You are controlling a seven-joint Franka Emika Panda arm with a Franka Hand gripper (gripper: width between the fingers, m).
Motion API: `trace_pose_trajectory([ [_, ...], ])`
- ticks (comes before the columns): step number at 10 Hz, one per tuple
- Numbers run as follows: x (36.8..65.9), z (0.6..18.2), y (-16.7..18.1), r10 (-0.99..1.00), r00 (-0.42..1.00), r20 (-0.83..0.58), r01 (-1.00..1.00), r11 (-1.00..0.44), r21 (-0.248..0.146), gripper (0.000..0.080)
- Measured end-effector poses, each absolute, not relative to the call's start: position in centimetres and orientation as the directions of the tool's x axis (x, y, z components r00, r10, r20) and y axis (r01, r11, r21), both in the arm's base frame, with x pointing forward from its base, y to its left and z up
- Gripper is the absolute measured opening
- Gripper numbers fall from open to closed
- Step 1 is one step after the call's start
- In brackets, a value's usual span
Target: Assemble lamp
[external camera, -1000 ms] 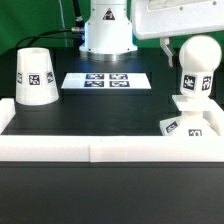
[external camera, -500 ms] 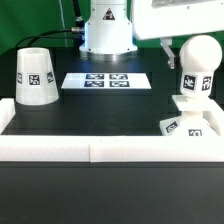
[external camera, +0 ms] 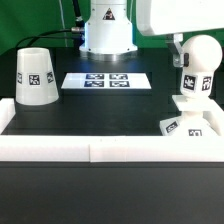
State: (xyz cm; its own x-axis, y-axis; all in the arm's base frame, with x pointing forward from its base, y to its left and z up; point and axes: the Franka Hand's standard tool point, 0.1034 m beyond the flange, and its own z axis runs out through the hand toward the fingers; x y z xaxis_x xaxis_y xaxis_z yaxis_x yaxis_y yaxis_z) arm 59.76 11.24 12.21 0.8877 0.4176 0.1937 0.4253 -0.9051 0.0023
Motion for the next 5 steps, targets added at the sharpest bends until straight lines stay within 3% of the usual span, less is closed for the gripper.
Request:
trace_pose_trajectory([
  [5, 59.96, 12.27, 11.05, 0.756, 0.633, 0.164, 0.752, -0.652, 0.1, 0.0698],
])
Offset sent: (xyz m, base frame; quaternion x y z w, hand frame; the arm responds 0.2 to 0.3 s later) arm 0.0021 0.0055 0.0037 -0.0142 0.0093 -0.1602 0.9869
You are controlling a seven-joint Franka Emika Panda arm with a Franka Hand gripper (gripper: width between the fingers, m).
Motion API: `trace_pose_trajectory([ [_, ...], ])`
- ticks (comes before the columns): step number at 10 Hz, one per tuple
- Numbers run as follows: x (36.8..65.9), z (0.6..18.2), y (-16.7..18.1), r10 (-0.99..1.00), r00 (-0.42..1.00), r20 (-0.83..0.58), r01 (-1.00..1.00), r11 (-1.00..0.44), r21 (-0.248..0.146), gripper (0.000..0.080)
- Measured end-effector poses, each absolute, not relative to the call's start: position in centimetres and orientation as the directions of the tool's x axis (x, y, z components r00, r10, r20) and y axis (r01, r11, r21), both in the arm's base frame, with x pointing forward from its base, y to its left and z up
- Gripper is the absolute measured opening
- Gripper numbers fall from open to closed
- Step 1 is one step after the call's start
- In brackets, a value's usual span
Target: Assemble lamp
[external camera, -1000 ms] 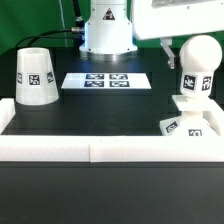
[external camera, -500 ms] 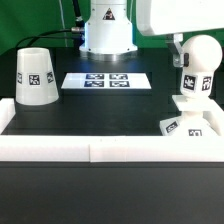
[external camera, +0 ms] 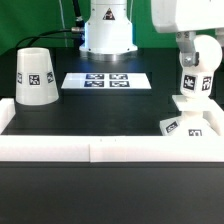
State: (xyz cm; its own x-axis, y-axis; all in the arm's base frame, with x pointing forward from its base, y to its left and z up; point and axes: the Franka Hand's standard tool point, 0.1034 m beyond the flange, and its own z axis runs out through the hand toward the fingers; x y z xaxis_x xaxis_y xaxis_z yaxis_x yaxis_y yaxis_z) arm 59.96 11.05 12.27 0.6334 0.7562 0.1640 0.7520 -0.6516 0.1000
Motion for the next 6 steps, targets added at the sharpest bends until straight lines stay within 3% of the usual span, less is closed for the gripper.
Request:
trace_pose_trajectory([
  [3, 59.92, 12.07, 10.81, 0.872, 0.472, 0.131, 0.863, -0.487, 0.134, 0.0698],
  [5, 59.88, 11.98, 10.79, 0.886, 0.446, 0.126, 0.877, -0.461, 0.137, 0.0698],
  [6, 59.89, 11.98, 10.79, 0.885, 0.448, 0.127, 0.876, -0.463, 0.136, 0.0576],
])
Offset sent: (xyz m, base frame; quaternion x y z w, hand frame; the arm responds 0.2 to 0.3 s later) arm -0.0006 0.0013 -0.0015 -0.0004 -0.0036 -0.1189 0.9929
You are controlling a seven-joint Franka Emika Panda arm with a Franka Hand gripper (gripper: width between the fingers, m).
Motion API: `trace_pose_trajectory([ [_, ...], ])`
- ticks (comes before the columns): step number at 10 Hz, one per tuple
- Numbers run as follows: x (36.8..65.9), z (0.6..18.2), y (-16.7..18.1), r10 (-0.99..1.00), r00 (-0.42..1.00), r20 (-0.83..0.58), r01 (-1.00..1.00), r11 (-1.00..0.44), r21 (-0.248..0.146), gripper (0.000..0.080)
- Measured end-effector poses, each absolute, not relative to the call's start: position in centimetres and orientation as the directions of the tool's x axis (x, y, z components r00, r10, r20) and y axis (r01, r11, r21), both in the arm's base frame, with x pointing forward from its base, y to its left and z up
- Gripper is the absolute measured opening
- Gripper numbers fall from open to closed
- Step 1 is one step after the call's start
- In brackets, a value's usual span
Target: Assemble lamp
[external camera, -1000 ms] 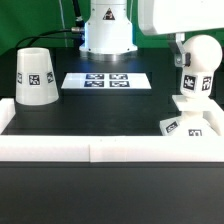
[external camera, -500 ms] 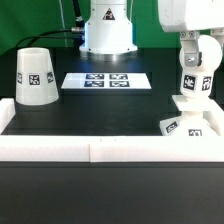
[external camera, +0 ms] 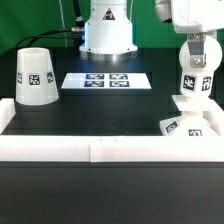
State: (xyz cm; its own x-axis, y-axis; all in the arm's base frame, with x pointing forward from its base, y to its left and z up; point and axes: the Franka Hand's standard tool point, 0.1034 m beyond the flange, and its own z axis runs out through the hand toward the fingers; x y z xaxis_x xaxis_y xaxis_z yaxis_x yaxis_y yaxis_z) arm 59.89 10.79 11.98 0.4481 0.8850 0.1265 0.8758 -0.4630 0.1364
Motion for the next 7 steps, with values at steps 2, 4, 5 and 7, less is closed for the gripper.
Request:
trace_pose_trajectory([
  [2, 59.89, 11.98, 10.78, 0.869, 0.476, 0.131, 0.861, -0.492, 0.132, 0.0576],
  [4, 59.94, 11.98, 10.72, 0.841, 0.523, 0.14, 0.833, -0.539, 0.125, 0.0576],
  [5, 60.03, 12.0, 10.69, 0.77, 0.615, 0.168, 0.764, -0.635, 0.111, 0.0576],
  [7, 60.11, 11.99, 10.54, 0.625, 0.753, 0.203, 0.624, -0.777, 0.078, 0.0577],
])
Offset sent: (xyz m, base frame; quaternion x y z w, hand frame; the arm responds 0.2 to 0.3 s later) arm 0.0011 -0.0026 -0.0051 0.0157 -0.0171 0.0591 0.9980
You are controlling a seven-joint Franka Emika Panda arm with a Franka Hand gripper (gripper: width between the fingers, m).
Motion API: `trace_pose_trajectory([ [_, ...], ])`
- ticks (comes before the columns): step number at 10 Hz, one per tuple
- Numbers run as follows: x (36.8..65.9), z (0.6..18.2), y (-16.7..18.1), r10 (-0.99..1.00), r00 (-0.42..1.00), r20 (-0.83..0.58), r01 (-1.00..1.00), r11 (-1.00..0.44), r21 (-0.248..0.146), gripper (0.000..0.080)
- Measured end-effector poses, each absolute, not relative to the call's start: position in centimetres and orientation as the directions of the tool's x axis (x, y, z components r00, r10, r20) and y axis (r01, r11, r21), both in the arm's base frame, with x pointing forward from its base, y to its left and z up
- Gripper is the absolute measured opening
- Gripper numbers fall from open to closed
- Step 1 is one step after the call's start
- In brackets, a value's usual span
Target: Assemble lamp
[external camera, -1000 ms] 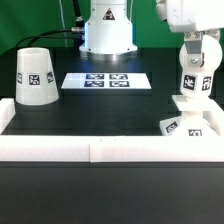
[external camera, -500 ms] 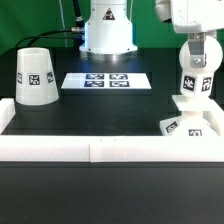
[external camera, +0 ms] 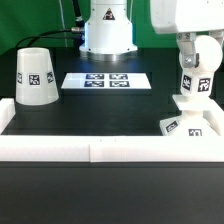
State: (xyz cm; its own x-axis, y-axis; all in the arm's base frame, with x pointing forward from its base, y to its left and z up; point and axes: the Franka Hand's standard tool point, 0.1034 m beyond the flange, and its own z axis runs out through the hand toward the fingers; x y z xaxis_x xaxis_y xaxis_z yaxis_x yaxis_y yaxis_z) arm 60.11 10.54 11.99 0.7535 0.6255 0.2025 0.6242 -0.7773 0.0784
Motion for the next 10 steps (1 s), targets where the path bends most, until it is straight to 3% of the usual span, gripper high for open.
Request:
trace_pose_trajectory([
  [5, 60.5, 12.2, 9.8, 0.186, 0.954, 0.235, 0.197, -0.98, -0.025, 0.0579],
  [10, 60.4, 11.9, 8.8, -0.161, 0.965, 0.208, -0.143, -0.985, -0.099, 0.0579],
])
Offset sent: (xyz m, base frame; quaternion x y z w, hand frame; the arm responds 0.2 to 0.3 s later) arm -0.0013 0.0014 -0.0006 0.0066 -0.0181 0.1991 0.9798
